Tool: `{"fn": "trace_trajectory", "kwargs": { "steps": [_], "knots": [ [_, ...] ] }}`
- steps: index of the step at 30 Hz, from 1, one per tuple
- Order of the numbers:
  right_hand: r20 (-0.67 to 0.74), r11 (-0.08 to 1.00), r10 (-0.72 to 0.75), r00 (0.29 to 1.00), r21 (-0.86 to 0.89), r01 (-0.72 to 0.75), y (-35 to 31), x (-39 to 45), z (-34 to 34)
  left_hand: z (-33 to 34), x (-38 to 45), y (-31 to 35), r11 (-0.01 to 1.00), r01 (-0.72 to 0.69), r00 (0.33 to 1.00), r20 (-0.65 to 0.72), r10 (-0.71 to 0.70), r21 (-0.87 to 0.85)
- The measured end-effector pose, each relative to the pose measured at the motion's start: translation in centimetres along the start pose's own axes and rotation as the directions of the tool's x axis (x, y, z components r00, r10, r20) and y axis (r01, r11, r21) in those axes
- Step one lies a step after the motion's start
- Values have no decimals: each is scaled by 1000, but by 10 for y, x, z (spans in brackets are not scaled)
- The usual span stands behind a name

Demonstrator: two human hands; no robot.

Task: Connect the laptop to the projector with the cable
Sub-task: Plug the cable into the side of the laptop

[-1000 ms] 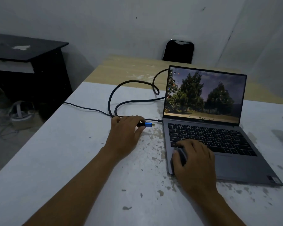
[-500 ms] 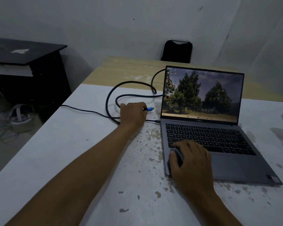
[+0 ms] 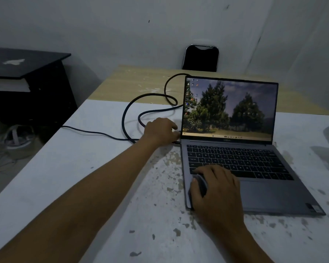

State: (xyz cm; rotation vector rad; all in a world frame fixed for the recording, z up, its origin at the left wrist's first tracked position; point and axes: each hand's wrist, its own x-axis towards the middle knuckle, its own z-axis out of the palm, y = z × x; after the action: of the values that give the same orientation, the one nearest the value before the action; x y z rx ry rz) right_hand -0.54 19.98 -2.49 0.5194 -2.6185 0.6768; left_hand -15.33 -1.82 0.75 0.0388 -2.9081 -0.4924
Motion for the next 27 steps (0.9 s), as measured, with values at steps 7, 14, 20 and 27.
{"fn": "trace_trajectory", "kwargs": {
  "steps": [7,14,20,27],
  "knots": [
    [2,1000,-3,1000,-3,3,2,1,0,-26,-77,-46,985,-128,954,-288,89,-120],
    [-11,1000,-13,1000,8,13,4,1,1,-28,-118,-82,997,-73,996,-61,71,-35],
    [-6,1000,-5,1000,23,5,3,0,0,-29,-112,-84,993,-103,991,-83,108,56],
    [-1,1000,2,1000,24,-2,4,0,1,-23,-102,-51,970,-245,968,-61,245,7]
  ]
}}
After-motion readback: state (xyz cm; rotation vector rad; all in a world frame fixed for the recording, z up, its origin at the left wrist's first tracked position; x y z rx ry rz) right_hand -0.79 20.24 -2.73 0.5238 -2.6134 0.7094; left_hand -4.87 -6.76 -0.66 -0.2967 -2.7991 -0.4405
